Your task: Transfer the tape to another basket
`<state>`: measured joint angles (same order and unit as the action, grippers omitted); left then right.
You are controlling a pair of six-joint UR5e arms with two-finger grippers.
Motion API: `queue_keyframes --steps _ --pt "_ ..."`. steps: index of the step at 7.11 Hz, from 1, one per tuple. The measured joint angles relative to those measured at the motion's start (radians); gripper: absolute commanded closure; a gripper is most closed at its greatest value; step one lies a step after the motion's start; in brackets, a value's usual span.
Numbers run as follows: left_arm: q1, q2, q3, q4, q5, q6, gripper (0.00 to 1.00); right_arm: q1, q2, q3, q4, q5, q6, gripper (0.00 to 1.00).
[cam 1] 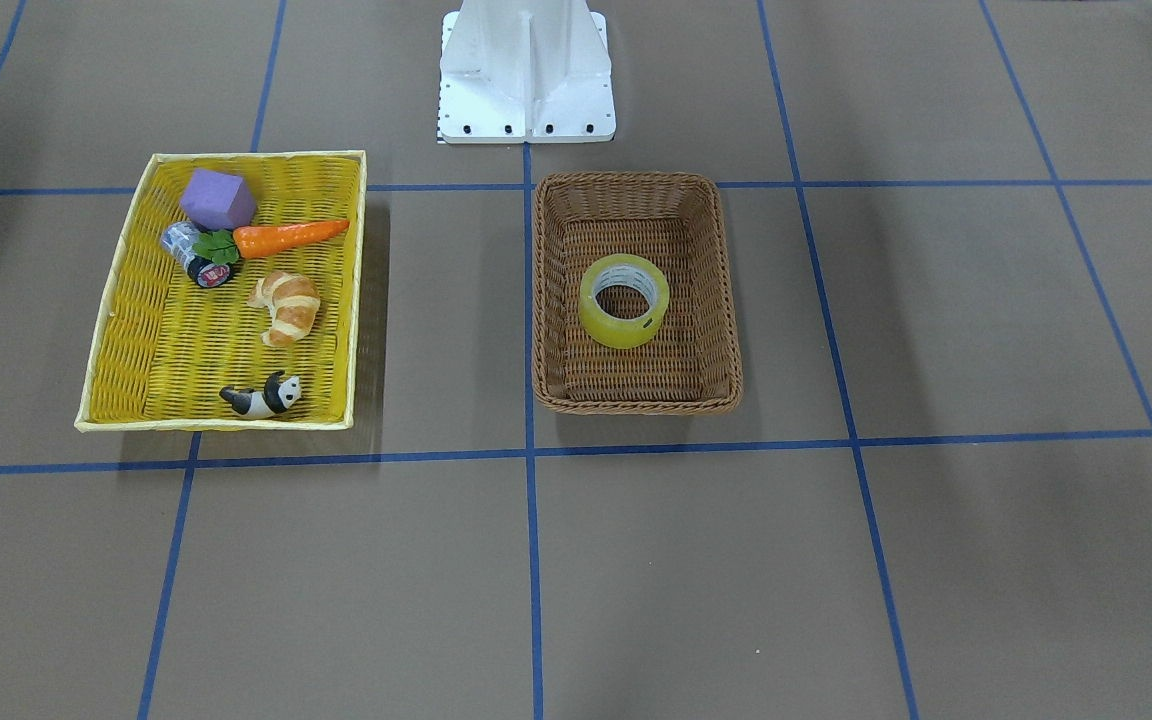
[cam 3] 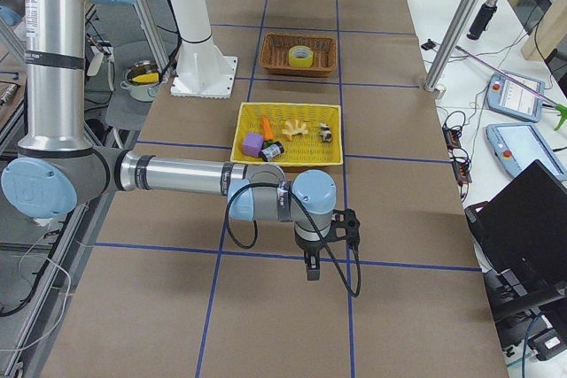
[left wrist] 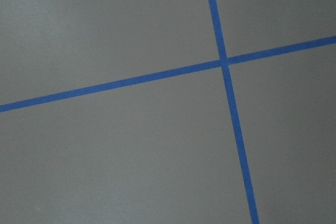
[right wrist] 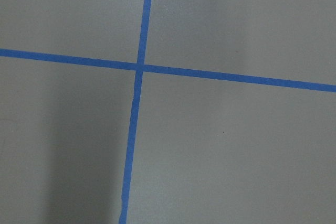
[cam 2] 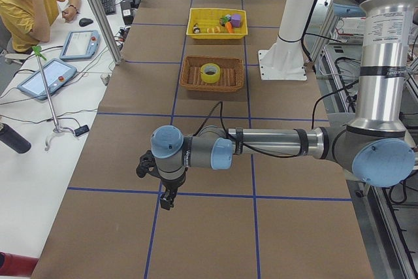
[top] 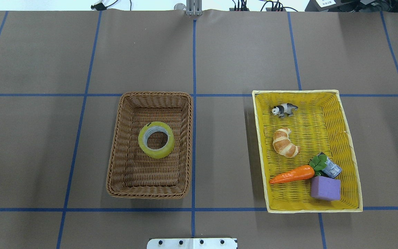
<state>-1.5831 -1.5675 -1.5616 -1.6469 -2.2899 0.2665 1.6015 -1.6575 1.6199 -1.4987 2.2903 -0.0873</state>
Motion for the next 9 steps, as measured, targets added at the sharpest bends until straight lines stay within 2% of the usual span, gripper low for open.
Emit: queue_keyframes --steps 9 --pt "-0.002 0.017 -0.012 -0.004 0.002 -0.001 0.01 0.0 -0.058 0.038 0.0 0.022 -0.002 0.0"
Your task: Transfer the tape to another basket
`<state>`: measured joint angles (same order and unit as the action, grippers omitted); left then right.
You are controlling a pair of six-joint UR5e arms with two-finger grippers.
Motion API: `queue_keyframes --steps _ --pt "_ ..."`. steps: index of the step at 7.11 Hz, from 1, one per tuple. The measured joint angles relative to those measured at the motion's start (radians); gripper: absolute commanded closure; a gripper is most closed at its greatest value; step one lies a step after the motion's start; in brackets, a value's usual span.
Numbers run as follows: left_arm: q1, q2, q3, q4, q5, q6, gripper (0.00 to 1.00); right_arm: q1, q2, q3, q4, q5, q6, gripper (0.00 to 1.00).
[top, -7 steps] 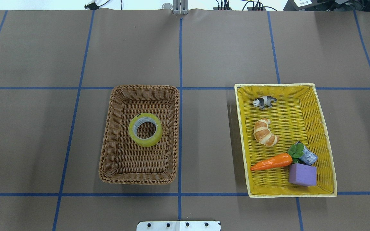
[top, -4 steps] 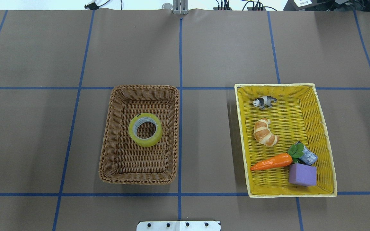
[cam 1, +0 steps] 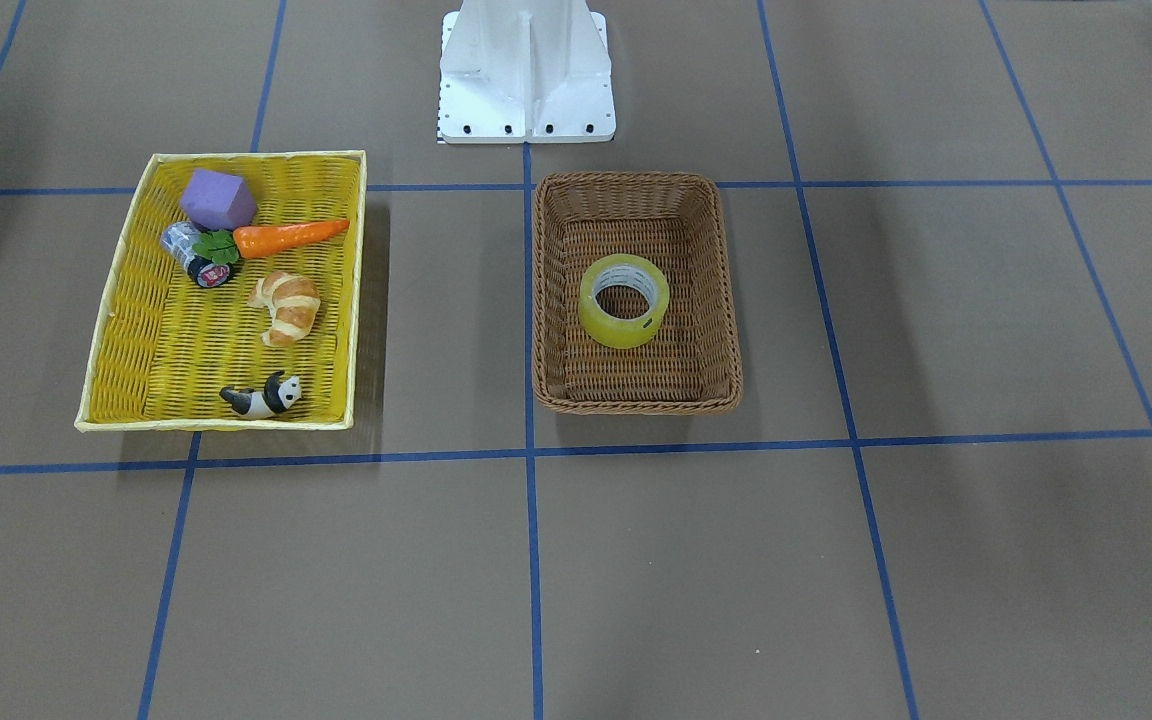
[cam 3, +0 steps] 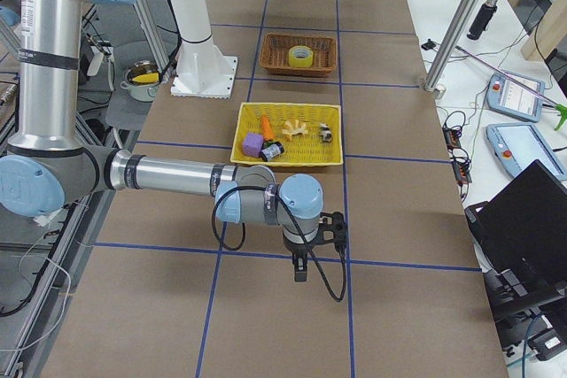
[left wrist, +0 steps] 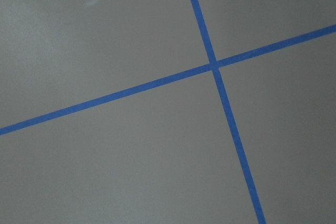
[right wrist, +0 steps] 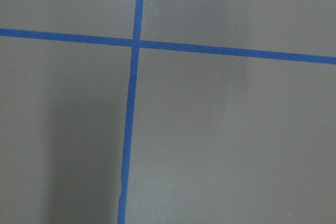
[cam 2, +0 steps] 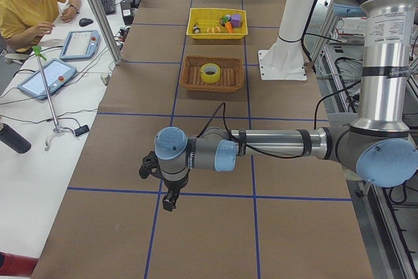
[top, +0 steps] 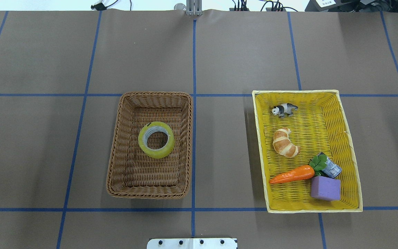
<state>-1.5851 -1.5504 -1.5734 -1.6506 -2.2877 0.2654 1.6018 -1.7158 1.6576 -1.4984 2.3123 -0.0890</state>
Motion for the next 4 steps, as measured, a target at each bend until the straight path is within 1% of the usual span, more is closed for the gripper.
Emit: queue_keyframes --steps 3,4 --pt "-0.001 0.001 -0.001 0.001 0.0 -0.001 0.01 0.001 -0.024 0.027 0.001 0.007 -0.003 0.0" --pt "-0.002 0.001 -0.002 0.002 0.001 -0.001 0.01 0.001 -0.041 0.053 0.001 0.006 -0.004 0.0"
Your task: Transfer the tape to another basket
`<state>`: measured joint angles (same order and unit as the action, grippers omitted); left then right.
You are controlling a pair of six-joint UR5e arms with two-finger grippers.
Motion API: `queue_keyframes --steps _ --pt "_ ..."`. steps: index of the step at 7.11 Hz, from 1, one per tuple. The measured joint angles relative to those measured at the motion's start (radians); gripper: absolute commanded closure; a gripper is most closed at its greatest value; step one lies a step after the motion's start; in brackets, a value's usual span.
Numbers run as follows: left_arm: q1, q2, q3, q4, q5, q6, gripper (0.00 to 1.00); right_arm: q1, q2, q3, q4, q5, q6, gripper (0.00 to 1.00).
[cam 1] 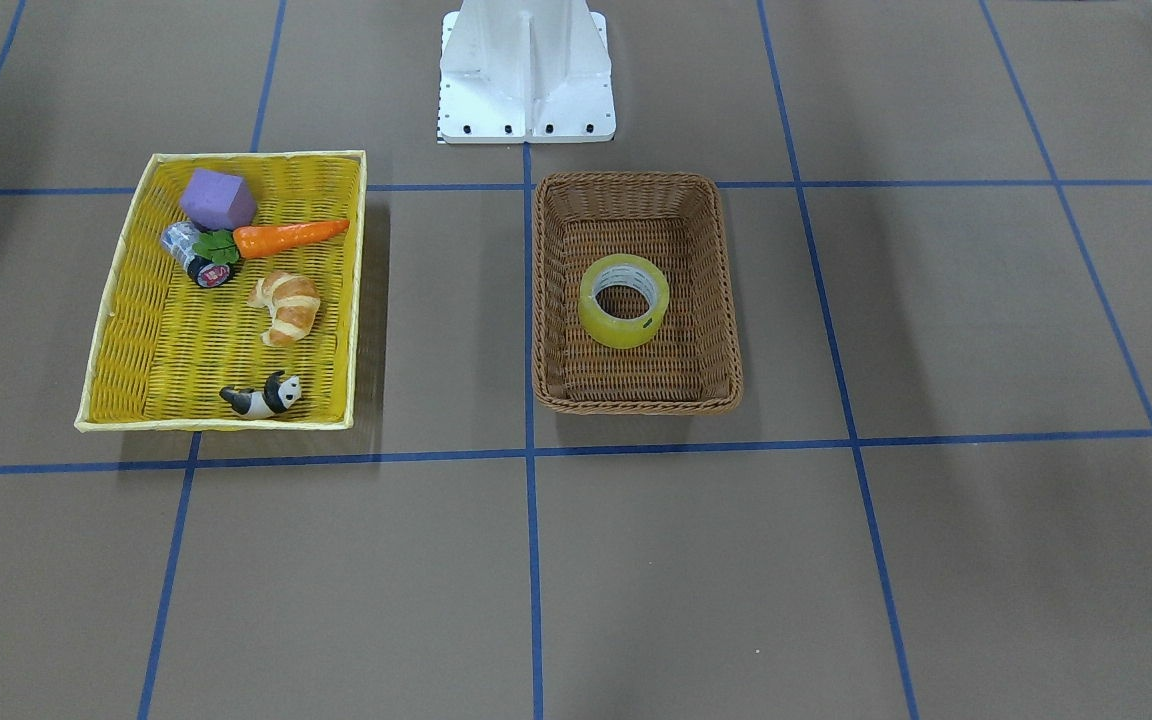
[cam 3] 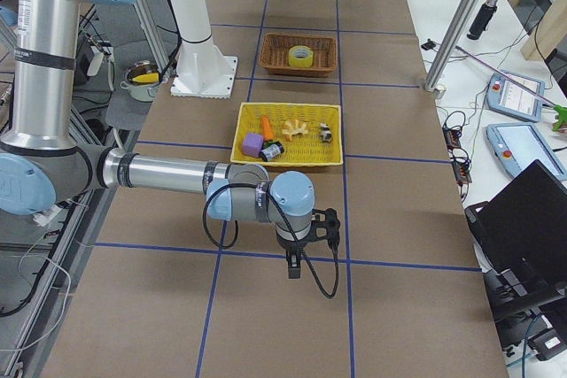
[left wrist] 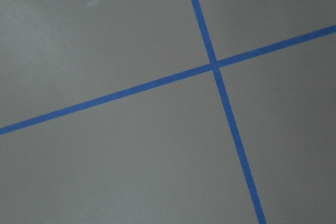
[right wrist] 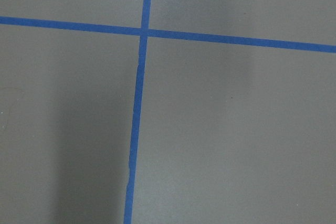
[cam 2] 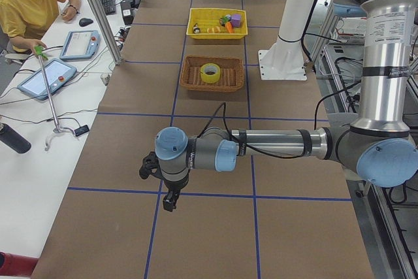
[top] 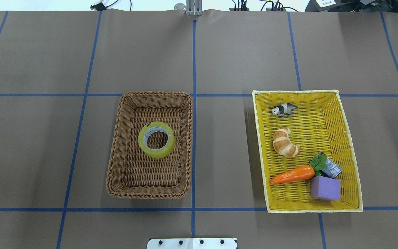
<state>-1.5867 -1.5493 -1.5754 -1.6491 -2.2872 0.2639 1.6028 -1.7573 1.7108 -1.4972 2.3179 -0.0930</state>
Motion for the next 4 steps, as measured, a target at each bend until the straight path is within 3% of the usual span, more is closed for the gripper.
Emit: queue_keyframes --steps 4 --pt "0.0 0.0 -0.001 0.0 0.0 0.0 0.01 0.0 -0.032 0.045 0.0 -0.02 0.0 0.0"
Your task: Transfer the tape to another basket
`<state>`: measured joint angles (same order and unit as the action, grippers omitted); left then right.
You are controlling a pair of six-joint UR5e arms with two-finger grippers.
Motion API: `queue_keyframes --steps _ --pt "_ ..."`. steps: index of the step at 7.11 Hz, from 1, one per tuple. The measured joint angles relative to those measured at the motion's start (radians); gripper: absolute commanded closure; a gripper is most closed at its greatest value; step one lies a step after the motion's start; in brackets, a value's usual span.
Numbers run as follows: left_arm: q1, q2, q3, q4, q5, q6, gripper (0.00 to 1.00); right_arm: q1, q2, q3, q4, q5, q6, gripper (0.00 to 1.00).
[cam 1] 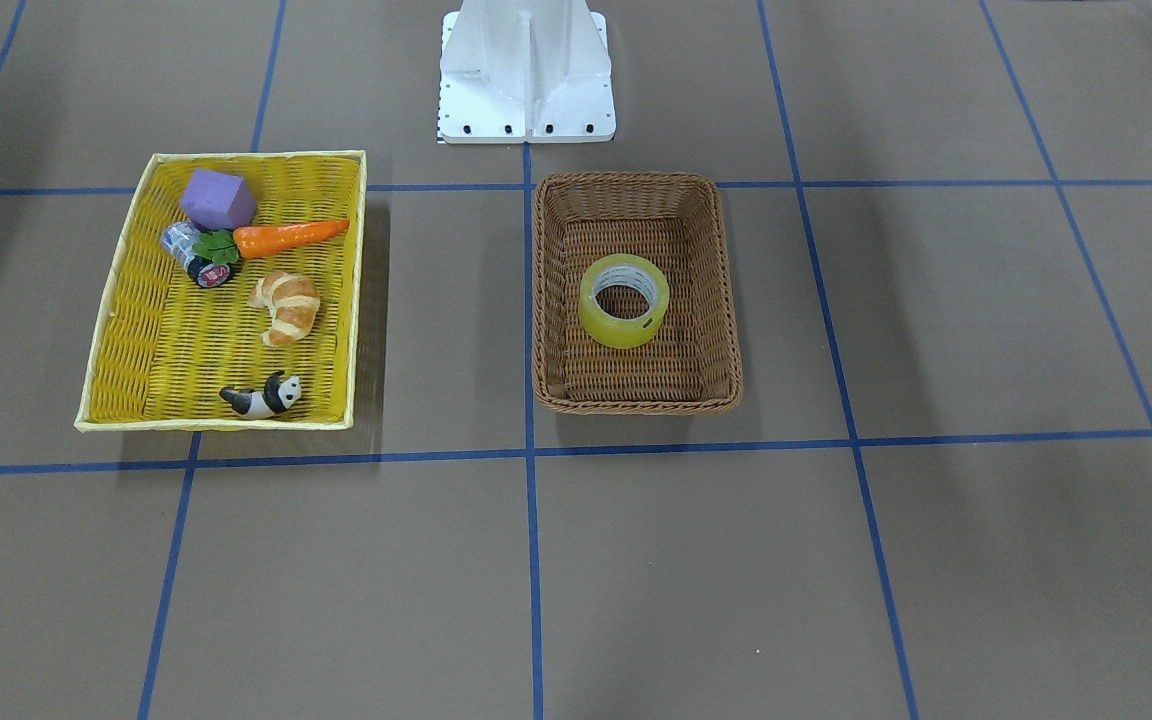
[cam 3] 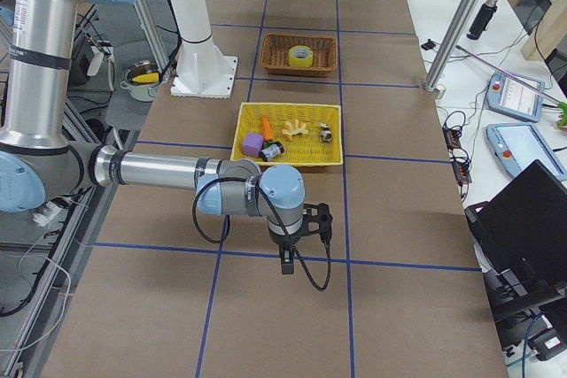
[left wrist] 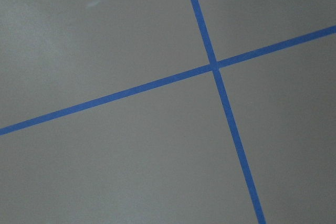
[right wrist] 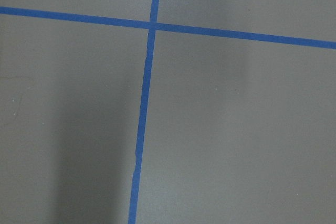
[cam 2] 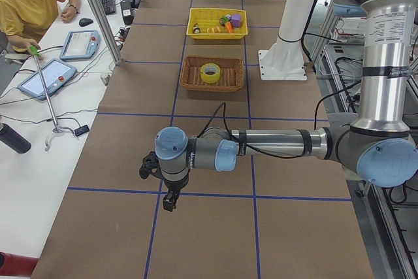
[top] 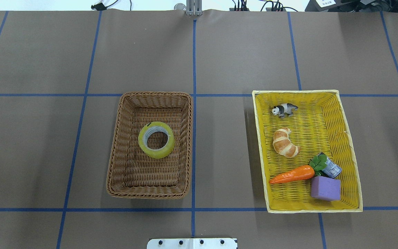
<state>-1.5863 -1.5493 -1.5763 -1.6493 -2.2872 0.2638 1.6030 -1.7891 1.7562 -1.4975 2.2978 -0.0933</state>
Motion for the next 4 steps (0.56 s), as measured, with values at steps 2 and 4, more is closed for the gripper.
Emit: queue_keyframes --steps 2,4 --pt "0.0 0.0 0.0 0.0 0.0 0.0 0.01 -0.001 0.003 0.01 -0.004 -0.024 0.008 0.0" --pt "0.0 0.0 0.0 0.0 -0.001 0.0 0.01 -0.001 0.005 0.012 -0.012 -0.027 0.015 0.0"
